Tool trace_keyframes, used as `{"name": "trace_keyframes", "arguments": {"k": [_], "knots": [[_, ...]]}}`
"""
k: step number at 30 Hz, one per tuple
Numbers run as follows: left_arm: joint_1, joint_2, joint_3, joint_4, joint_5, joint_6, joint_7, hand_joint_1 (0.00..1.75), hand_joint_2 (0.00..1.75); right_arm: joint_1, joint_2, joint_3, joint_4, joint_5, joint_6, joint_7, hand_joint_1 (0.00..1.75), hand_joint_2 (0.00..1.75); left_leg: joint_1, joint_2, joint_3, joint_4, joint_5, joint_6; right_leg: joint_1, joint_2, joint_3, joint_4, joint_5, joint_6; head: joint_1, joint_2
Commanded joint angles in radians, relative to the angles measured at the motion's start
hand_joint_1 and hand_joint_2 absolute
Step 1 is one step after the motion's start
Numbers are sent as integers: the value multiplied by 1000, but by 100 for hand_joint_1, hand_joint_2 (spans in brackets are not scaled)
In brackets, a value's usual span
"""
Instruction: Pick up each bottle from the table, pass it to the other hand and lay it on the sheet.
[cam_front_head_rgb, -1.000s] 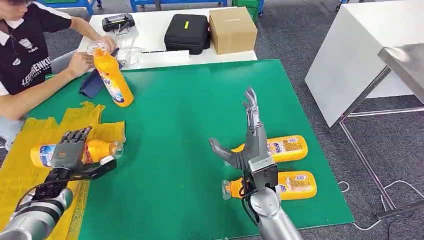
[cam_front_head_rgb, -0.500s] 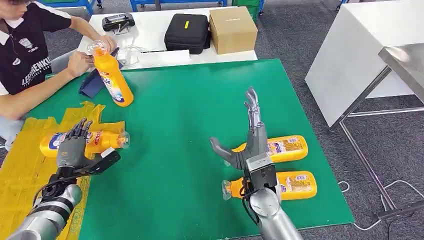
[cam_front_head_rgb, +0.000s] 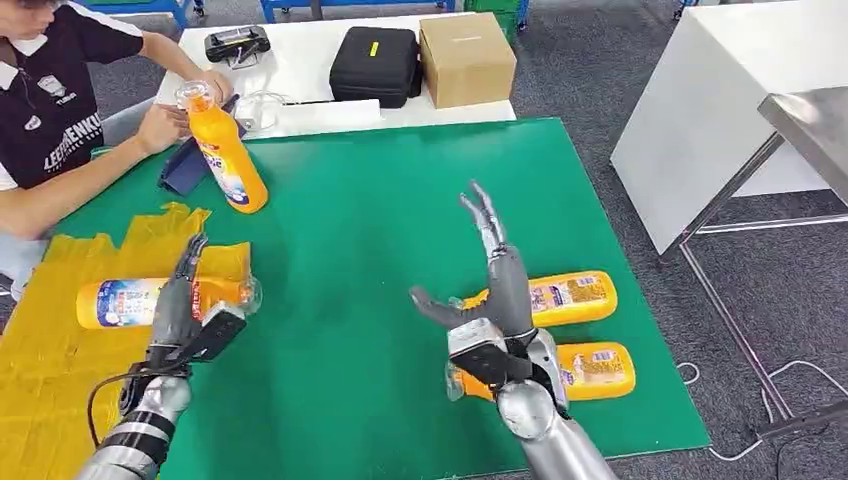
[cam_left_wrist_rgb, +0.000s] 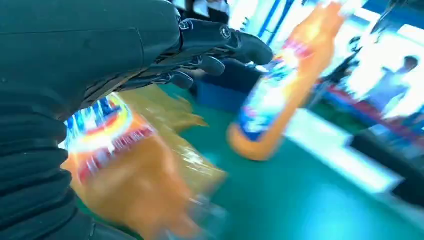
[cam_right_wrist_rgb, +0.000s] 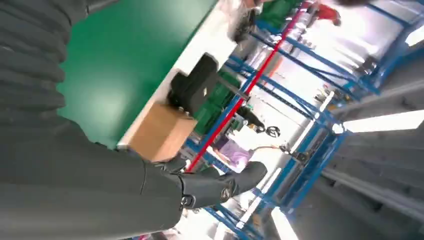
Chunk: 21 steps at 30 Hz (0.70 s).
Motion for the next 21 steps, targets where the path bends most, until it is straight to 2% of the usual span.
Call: {"name": "trace_keyframes", "arguments": {"k": [1, 5, 6, 9, 10, 13, 16, 18, 21], "knots": [[45, -35, 6, -138, 24, -35, 12, 0, 175, -35, -59, 12, 40, 14, 7, 9, 0, 175, 1, -1, 1, 1, -1, 0, 1, 1, 2, 0, 0, -1, 0, 0], [45, -35, 6, -138, 24, -35, 12, 0, 175, -35, -59, 12, 40, 14, 7, 9, 0, 175, 1, -2, 2, 0, -1, 0, 1, -1, 2, -1, 0, -1, 0, 0], [78, -52, 26, -210, 159, -120, -87, 0, 175, -42, -97, 22, 35, 73, 31, 52, 0, 175, 1, -1, 2, 0, 0, 0, 0, 0, 1, 0, 0, -1, 0, 0], [191, -69, 24, -452, 246, -213, -95, 0, 175, -42, -173, -29, -1, 228, 21, 125, 0, 175, 2, -1, 3, 1, -2, 1, 1, 1, 4, -1, -1, 0, -1, 0], [214, -72, 20, -507, 259, -238, -90, 0, 175, -42, -187, -51, -12, 233, 35, 125, 0, 175, 2, 0, 1, 1, -2, 1, 1, 1, 1, 0, -1, 0, 0, 0], [250, -83, -4, -612, 313, -321, -100, 0, 175, -78, -252, -108, 10, 252, 123, 121, 0, 175, 1, -2, 0, 2, -2, 1, 0, -1, 0, 1, -1, 1, -1, 0], [242, -95, -17, -615, 341, -351, -105, 0, 175, -134, -330, -133, 80, 263, 213, 90, 0, 175, 0, -3, 0, 3, -2, 2, 0, -1, 2, 0, -1, 1, -1, 0], [232, -100, -28, -601, 382, -389, -123, 0, 175, -177, -422, -123, 138, 281, 283, 54, 0, 175, 0, -3, 1, 4, -2, 2, 0, -1, 3, 0, -1, 0, -1, 0], [239, -103, -28, -610, 416, -420, -137, 0, 175, -204, -489, -148, 175, 249, 339, 10, 0, 175, -1, -4, 1, 3, -1, 2, -1, -2, 3, -1, 0, 0, -1, 0]]}}
